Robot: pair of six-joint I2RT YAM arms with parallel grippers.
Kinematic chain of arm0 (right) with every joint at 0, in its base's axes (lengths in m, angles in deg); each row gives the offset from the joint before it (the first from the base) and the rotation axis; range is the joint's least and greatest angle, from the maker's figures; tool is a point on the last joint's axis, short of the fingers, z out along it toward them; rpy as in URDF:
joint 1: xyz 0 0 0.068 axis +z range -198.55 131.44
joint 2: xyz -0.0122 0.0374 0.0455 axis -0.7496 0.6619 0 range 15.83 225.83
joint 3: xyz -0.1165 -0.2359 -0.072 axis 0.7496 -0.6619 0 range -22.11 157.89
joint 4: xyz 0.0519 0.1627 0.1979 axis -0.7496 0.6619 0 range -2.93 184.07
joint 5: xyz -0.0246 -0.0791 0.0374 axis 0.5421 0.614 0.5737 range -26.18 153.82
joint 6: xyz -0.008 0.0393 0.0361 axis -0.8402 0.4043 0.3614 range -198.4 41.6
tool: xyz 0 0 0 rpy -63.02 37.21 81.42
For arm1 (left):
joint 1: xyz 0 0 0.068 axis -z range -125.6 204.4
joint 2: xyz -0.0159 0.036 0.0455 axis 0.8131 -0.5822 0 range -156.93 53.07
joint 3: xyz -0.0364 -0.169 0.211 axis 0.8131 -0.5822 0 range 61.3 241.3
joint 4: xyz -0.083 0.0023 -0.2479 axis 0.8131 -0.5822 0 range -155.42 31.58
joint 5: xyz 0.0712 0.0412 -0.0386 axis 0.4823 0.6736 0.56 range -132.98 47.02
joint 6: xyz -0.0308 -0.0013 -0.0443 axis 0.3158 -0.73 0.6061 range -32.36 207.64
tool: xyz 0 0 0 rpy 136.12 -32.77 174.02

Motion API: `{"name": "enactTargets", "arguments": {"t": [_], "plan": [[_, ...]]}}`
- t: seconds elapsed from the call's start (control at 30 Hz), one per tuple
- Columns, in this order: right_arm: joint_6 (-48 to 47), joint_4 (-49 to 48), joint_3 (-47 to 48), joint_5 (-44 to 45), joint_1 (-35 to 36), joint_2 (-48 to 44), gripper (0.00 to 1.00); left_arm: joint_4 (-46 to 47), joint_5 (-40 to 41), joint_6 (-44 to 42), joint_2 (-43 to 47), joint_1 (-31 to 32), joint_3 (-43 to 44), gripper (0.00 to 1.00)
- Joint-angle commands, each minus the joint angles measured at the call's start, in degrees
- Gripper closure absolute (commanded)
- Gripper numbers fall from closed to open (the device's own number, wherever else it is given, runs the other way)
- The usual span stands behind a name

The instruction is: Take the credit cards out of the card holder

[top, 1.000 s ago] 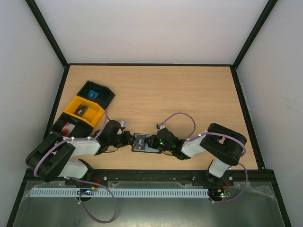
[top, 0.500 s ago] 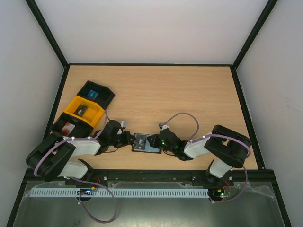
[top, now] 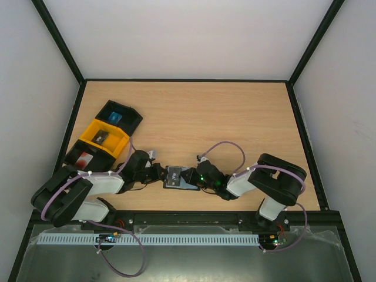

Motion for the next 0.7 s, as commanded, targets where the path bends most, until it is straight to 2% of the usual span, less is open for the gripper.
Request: {"name": "enactTargets", "arguments": {"t": [0.0,0.43,0.67], "plan": [[1.22,-3.15,0.78,-1.00,0.32,2.62,0.87,-5.33,1.25,-0.02,-0.39,0.49,-2.08,0.97],[1.40,-5.83,1.14,-2.50,0.30,5.25,0.87,-1.90,0.59,1.68,-2.74,1.92,-2.61,0.97],[1.83,-9.68,0.26,-4.07,0.35,5.64,0.89,-3.58,1.34,1.47,-2.88,2.33,-1.72,0.97]]}}
